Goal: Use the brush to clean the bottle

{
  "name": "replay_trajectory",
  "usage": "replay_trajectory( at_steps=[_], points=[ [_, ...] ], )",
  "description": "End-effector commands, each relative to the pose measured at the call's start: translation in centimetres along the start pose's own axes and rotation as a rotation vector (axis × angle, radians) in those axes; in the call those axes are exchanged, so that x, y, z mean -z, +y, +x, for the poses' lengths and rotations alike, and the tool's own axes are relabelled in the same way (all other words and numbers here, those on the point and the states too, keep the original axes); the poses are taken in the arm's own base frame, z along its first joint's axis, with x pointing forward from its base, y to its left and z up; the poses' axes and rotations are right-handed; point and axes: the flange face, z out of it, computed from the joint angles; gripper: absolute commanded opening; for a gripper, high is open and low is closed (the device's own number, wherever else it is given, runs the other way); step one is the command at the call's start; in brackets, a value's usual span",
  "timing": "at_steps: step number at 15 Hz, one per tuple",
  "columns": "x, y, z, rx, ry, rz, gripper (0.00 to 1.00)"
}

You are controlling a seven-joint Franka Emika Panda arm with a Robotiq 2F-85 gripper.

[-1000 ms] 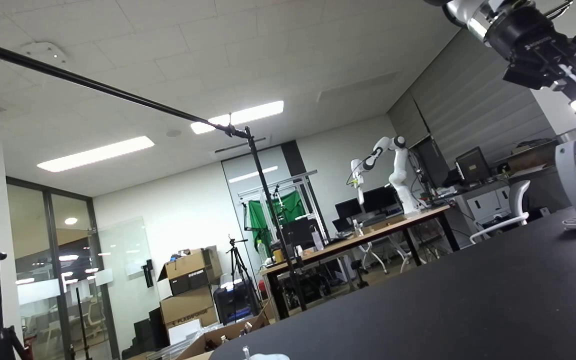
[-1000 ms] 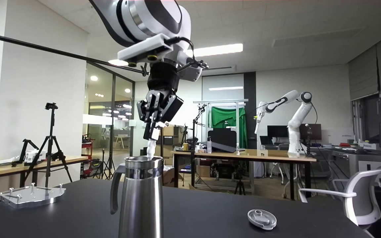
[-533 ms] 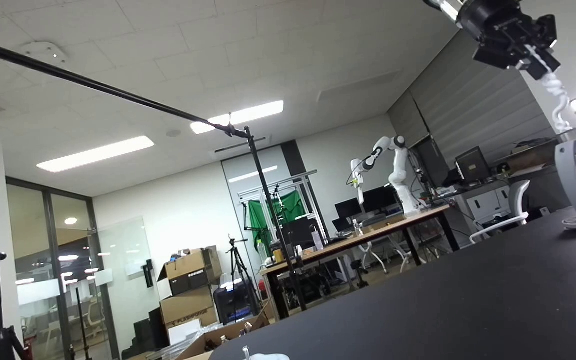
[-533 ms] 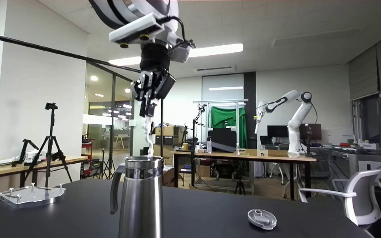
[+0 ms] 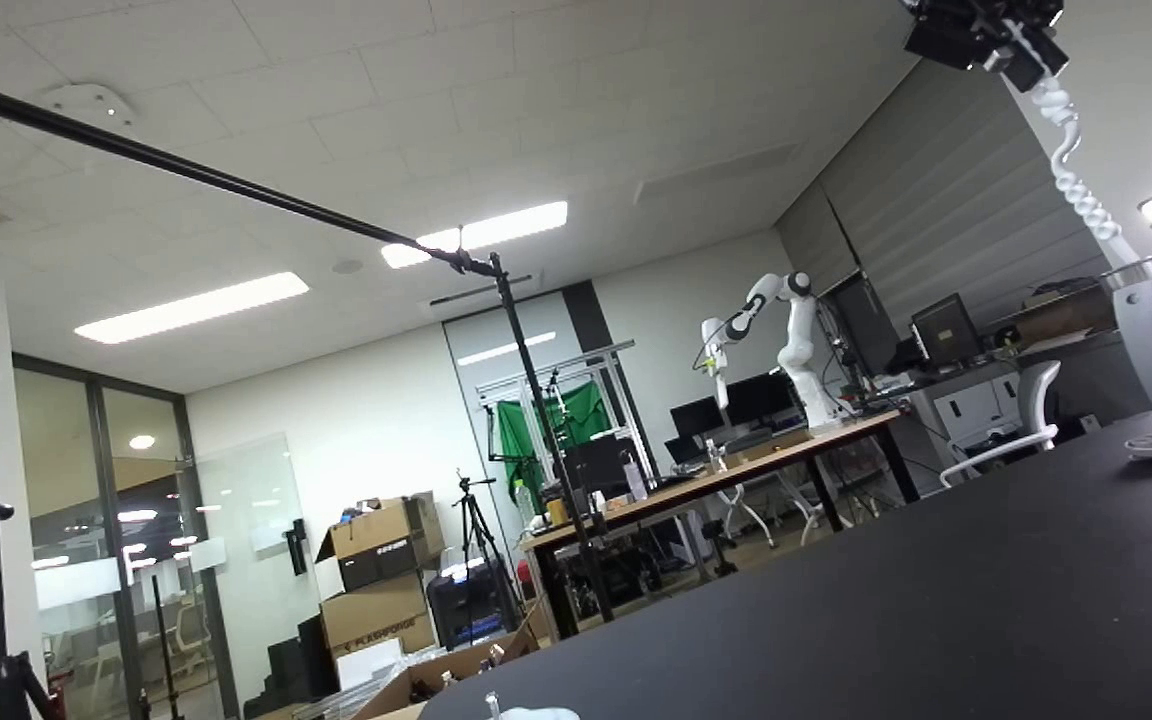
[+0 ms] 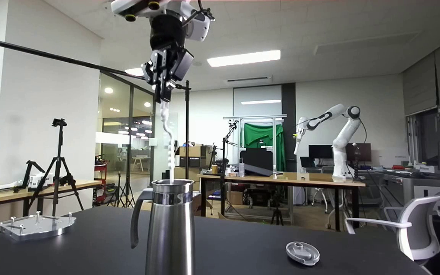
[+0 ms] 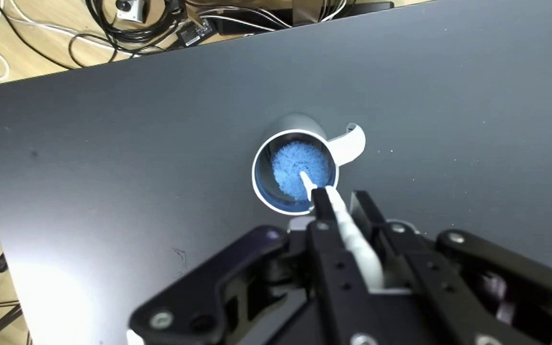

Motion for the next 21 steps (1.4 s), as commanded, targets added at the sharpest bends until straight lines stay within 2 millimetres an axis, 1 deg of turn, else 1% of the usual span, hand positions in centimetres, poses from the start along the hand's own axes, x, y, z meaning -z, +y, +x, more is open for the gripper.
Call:
replay_trajectory(
  at_steps=[1,5,6,7,8,9,10,14,17,19,21],
  points=[
    [-4.4,0.7,0.6,-0.018,-0.03,0.041,0.04],
    [-12.4,1.5,2.0,-0.052,-0.113,0.078,0.04],
    [-13.8,1.7,2.3,-0.06,-0.131,0.082,0.04],
    [-14.5,1.9,2.6,-0.065,-0.138,0.084,0.04],
    [-13.8,2.0,2.9,-0.07,-0.126,0.083,0.04],
    [-11.9,2.2,3.0,-0.074,-0.102,0.078,0.04],
    [-11.0,2.3,2.8,-0.076,-0.089,0.073,0.04],
    [-5.3,2.4,1.8,-0.077,-0.031,0.05,0.04],
    [-1.6,2.4,0.9,-0.071,0.007,0.039,0.04],
    [-0.3,2.2,0.4,-0.066,0.016,0.035,0.04],
    [0.5,2.0,0.1,-0.061,0.021,0.028,0.04]
  ],
)
